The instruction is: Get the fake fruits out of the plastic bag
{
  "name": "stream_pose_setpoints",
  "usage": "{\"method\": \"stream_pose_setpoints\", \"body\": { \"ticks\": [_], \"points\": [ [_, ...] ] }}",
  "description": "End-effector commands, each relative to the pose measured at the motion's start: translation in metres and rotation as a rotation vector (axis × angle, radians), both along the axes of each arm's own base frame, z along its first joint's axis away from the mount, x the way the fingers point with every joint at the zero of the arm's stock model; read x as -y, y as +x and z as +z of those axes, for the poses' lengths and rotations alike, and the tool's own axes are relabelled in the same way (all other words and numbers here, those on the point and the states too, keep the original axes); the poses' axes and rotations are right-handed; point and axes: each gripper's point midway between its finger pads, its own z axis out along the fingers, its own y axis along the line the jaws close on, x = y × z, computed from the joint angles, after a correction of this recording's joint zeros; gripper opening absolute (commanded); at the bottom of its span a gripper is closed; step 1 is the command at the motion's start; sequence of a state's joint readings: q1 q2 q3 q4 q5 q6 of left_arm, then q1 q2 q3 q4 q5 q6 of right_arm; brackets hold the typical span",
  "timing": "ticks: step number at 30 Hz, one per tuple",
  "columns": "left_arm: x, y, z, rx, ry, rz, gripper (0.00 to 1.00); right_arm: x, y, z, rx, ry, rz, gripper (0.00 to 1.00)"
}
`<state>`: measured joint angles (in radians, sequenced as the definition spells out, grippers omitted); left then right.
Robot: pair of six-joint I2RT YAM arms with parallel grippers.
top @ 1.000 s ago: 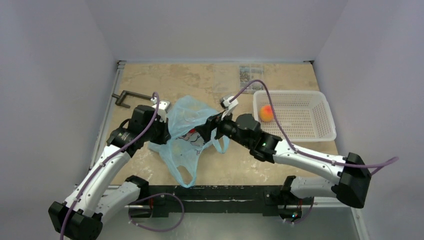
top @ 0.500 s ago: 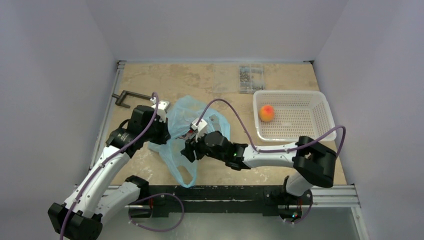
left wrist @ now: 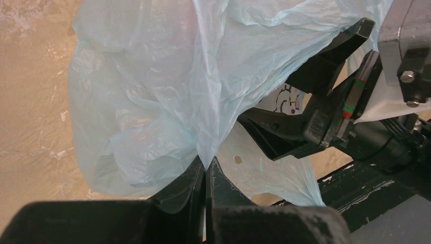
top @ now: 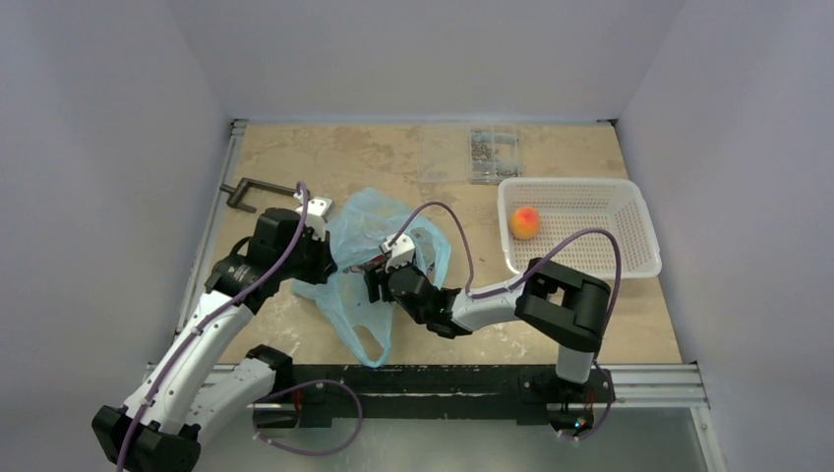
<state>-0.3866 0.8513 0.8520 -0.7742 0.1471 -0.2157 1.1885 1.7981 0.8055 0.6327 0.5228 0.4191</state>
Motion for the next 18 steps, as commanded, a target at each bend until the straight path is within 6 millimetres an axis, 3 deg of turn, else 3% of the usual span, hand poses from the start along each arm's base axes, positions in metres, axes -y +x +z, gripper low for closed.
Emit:
{"method": "stream_pose_setpoints", "body": {
  "ticks": [1,8,13,18],
  "points": [
    [0.006,0.003,0.01,0.052,-0.029,-0.036,0.0,-0.012,0.029,0.042,0.123,0.102,-0.122,0.67],
    [0.01,0.002,0.012,0.062,-0.046,-0.052,0.0,-0.02,0.053,0.043,0.23,0.083,-0.181,0.8],
    [0.01,0.002,0.012,0.06,-0.046,-0.054,0.0,-0.022,0.075,0.032,0.275,0.037,-0.216,0.83],
    [0.01,0.002,0.01,0.056,-0.042,-0.055,0.0,-0.03,0.085,0.017,0.295,-0.007,-0.2,0.8]
  ]
}}
